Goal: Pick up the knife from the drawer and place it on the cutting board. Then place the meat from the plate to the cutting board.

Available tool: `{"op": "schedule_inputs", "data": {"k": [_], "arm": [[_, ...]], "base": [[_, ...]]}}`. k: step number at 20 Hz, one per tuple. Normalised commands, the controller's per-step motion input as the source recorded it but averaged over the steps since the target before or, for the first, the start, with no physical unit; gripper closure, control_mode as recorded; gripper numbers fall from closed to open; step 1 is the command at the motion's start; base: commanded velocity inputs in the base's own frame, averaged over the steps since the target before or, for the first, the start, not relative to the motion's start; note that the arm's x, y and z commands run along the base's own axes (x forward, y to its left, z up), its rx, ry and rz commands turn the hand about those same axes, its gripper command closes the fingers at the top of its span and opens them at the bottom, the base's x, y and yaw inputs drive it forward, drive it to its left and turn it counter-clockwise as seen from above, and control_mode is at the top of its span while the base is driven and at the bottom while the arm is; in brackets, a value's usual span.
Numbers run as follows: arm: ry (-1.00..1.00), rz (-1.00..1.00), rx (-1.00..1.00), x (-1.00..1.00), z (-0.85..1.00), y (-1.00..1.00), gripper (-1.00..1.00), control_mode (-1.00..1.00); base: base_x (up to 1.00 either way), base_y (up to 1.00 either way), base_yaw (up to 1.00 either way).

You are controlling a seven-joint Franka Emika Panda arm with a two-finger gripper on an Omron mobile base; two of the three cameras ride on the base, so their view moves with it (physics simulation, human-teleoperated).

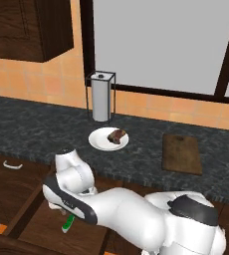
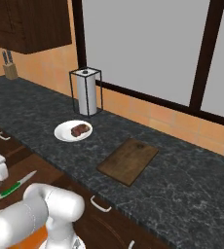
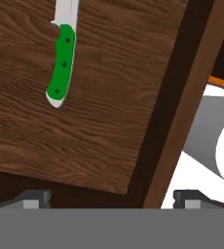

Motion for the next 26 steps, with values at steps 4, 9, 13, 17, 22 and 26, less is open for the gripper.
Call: {"op": "schedule_inputs", "data": {"k": [4, 9, 13, 17, 22, 26], "arm": [[0.14, 0.18, 0.00, 0.69, -0.17, -0.03, -1.00, -1.00], [0.09, 0.21, 0.00, 0.42, -0.34, -0.02, -1.00, -1.00], [0.01, 0.00, 0.00, 0.42, -0.13, 0.19, -1.00, -1.00], [0.00, -0.06, 0.00, 0.22, -0.36, 0.30, -1.00, -1.00], [0.00, -0.05, 0.00, 0.20, -0.36, 0.27, -1.00, -1.00], [0.00, -0.03, -0.01, 0.13, -0.30, 0.11, -1.00, -1.00]], "base": [[0.00, 0.00, 0.00], [0.00, 0.00, 0.00], [0.00, 0.00, 0.00], [0.00, 0.00, 0.00], [0.00, 0.00, 0.00], [0.00, 0.00, 0.00]]}}
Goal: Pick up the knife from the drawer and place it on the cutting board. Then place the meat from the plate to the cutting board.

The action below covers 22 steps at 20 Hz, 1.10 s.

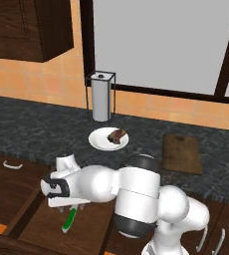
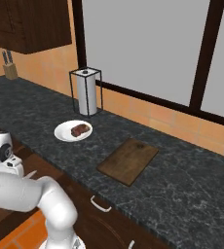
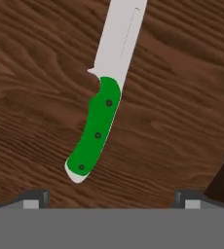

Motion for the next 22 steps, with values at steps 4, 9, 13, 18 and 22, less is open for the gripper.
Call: {"op": "schedule_inputs", "data": {"k": [4, 9, 13, 18, 22], "arm": [[0.00, -0.04, -0.03, 0.09, -0.38, 0.19, -1.00, -1.00], [0.00, -0.01, 0.00, 0.04, -0.29, -0.07, -1.00, -1.00], [0.00, 0.00, 0.00, 0.17, -0.55, -0.10, -1.00, -1.00], [-0.08, 0.00, 0.00, 0.08, -0.67, 0.18, -1.00, -1.00], [-0.15, 0.00, 0.00, 0.02, -0.85, 0.46, 1.00, -1.00]], "base": [[0.00, 0.00, 0.00], [0.00, 0.00, 0.00], [0.00, 0.00, 0.00], [0.00, 0.00, 0.00], [0.00, 0.00, 0.00]]}}
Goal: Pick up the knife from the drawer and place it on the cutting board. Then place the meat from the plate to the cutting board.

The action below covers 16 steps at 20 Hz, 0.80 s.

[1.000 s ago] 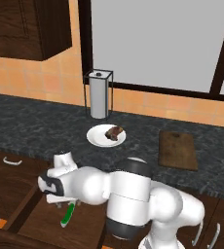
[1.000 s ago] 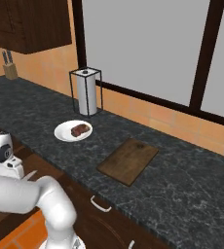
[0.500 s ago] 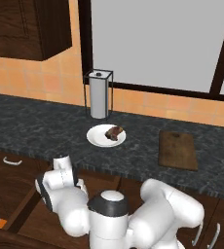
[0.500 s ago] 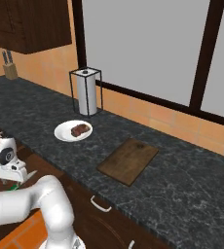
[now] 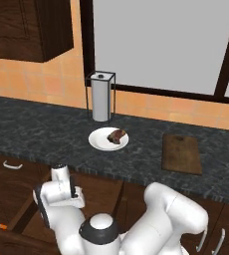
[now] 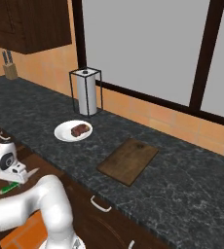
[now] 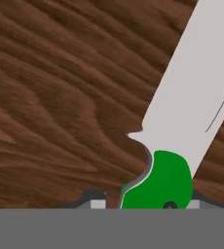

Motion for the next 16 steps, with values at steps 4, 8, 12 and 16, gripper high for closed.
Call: {"op": "schedule_inputs", "data": {"k": [4, 8, 12, 16], "arm": [[-0.20, 0.00, 0.00, -0.57, -0.76, 0.20, 1.00, -1.00], [-0.01, 0.00, 0.10, -1.00, 0.66, 0.00, 1.00, -1.00], [0.00, 0.00, 0.08, -0.80, 1.00, 0.00, 1.00, -1.00], [-0.06, -0.12, 0.01, -0.27, 1.00, -0.54, 1.00, -1.00]], "base": [[0.00, 0.00, 0.00], [0.00, 0.00, 0.00], [0.00, 0.00, 0.00], [0.00, 0.00, 0.00]]}}
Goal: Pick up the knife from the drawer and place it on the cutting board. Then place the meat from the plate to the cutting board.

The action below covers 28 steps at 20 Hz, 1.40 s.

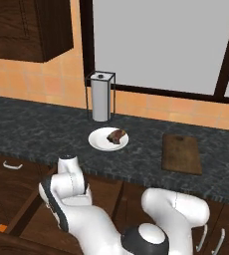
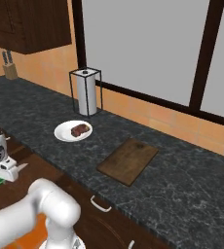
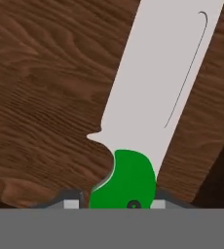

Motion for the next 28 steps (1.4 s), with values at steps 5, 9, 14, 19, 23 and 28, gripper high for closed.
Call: {"op": "schedule_inputs", "data": {"k": [5, 9, 14, 19, 23, 28], "arm": [[-0.16, -0.10, -0.02, 0.07, 1.00, -0.94, 1.00, -1.00], [-0.08, -0.09, 0.00, 0.11, 1.00, -1.00, 1.00, -1.00], [-0.01, -0.13, 0.00, 0.15, 0.71, -1.00, 1.00, -1.00], [0.01, -0.19, 0.00, 0.53, 0.29, -1.00, 1.00, -1.00], [0.04, -0.18, 0.00, 0.74, 0.00, -1.00, 1.00, -1.00], [0.14, -0.14, 0.00, 0.42, -0.08, -0.98, 1.00, -1.00]], "base": [[0.00, 0.00, 0.00], [0.00, 0.00, 0.00], [0.00, 0.00, 0.00], [0.00, 0.00, 0.00], [0.00, 0.00, 0.00], [0.00, 0.00, 0.00]]}}
